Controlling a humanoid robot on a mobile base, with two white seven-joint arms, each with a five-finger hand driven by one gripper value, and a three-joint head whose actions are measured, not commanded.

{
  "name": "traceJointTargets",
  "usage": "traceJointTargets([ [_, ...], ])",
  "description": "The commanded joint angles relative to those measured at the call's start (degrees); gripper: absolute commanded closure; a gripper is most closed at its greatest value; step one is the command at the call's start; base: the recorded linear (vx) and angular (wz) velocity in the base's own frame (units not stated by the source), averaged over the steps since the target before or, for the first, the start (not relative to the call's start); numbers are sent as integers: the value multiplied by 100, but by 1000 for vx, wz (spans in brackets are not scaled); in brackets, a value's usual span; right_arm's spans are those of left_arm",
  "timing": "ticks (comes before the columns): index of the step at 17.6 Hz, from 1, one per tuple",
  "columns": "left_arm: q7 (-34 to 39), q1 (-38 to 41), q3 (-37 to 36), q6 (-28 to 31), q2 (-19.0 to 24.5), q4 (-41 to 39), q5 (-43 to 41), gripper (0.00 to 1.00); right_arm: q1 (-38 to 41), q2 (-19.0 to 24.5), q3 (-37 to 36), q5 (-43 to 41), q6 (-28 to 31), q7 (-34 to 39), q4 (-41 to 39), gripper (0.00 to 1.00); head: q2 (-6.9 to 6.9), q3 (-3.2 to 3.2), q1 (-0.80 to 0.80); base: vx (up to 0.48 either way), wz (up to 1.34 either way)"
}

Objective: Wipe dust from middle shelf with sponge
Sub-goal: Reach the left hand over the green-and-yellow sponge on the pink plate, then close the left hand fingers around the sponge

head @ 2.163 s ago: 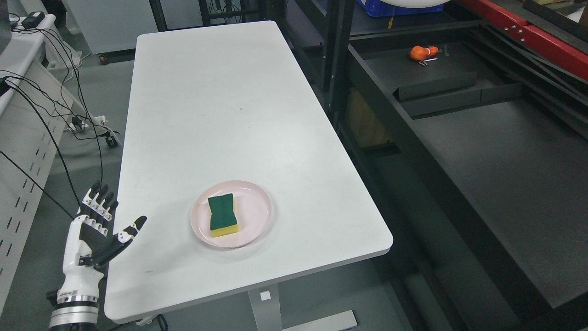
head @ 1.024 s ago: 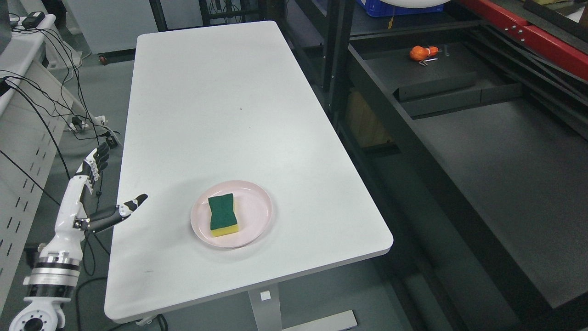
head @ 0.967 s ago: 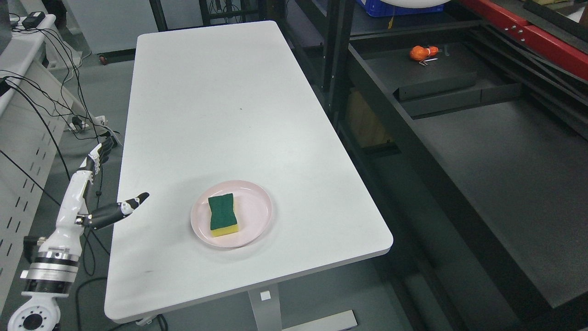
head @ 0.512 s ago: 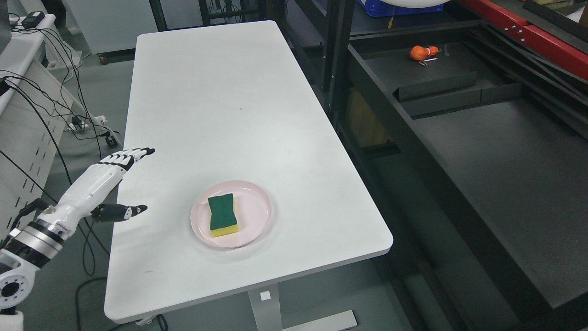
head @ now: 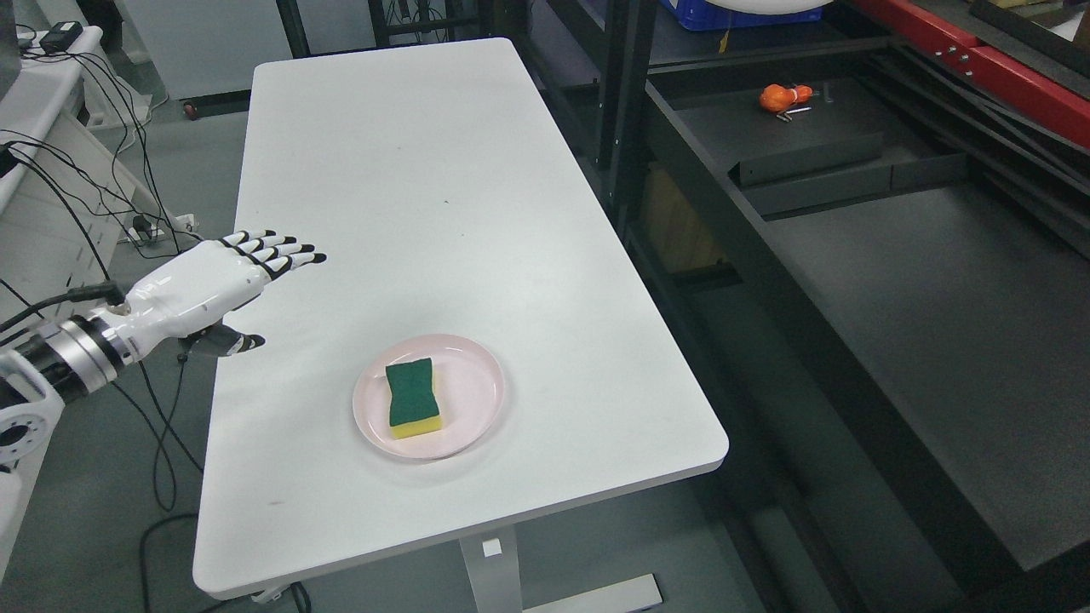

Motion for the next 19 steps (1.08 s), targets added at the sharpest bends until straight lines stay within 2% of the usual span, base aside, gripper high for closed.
traceJointTargets([
  [1, -9, -706, -1920, -283, 52, 427, -194, 1, 1, -100, 0, 0, 419, 0, -100, 0, 0, 0, 0, 0, 0],
  [4, -18, -679, -2166, -389, -308, 435, -203, 2, 1, -100, 0, 0, 411, 0, -100, 0, 0, 0, 0, 0, 0],
  [10, -9, -644, -2255, -389, -686, 743, -633, 2, 1, -100, 0, 0, 419, 0, -100, 0, 0, 0, 0, 0, 0],
  [19, -26, -653, -2395, -389, -933, 866, -923, 2, 1, -100, 0, 0, 411, -9, -100, 0, 0, 0, 0, 0, 0],
])
